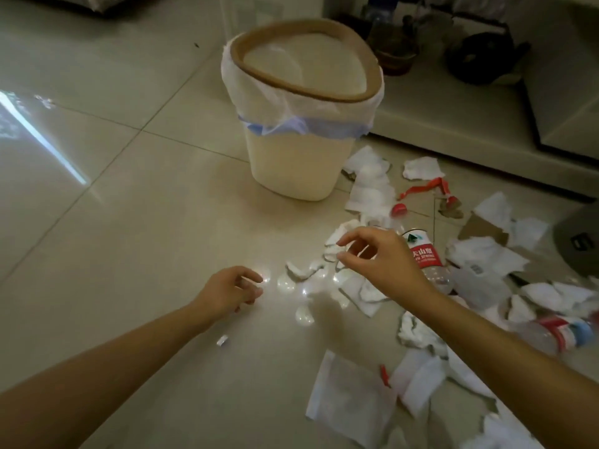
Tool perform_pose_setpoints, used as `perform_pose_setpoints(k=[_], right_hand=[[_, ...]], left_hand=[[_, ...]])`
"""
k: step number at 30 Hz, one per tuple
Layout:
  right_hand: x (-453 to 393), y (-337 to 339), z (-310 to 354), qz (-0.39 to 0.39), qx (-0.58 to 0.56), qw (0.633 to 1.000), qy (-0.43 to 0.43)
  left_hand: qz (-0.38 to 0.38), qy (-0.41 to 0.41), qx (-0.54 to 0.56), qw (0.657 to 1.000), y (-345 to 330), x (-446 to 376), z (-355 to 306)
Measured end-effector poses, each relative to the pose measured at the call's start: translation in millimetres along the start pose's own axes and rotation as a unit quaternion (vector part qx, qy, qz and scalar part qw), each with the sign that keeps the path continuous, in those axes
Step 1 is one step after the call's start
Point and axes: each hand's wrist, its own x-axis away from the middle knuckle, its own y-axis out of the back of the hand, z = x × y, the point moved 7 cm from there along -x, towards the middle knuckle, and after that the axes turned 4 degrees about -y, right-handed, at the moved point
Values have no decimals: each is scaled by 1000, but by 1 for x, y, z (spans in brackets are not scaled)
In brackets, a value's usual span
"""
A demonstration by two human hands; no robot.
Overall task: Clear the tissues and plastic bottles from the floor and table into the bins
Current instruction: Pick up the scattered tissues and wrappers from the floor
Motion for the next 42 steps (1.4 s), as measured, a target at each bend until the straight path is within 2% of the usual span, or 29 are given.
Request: perform_pose_setpoints(k=[3,5,7,9,11,15,21,26,29,34,39,42], right_hand=[[12,-26,-15,14,-1,1000,-16],[17,-44,-21,27,3,999,-17],[21,-59,-27,47,15,999,-21],[23,-68,-33,55,20,998,-28],[24,-72,-39,60,22,997,-37],[26,-75,-53,74,33,995,-53],[26,-66,-72,65,24,995,-76],[24,-50,-93,32,16,994,-102],[24,-39,-107,-8,-11,992,-129],[26,-32,-128,-55,-42,986,-154],[25,-31,-146,-80,20,986,-146],[23,-30,-153,-107,66,985,-120]], left_hand=[[-25,16,-23,999,-2,2,23],[-41,17,-82,996,1,2,30],[-41,22,-231,972,9,3,36],[-32,29,-366,929,15,3,43],[-19,33,-399,916,15,3,49],[18,10,-381,924,-2,4,58],[35,-59,-318,945,-23,4,53],[-6,-96,-136,986,-42,-35,-11],[-34,-145,-143,978,-60,-60,-45],[-19,-184,-236,954,-85,-85,-56],[-55,-223,-288,929,-82,-103,-52],[-58,-293,-273,914,-91,-112,-79]])
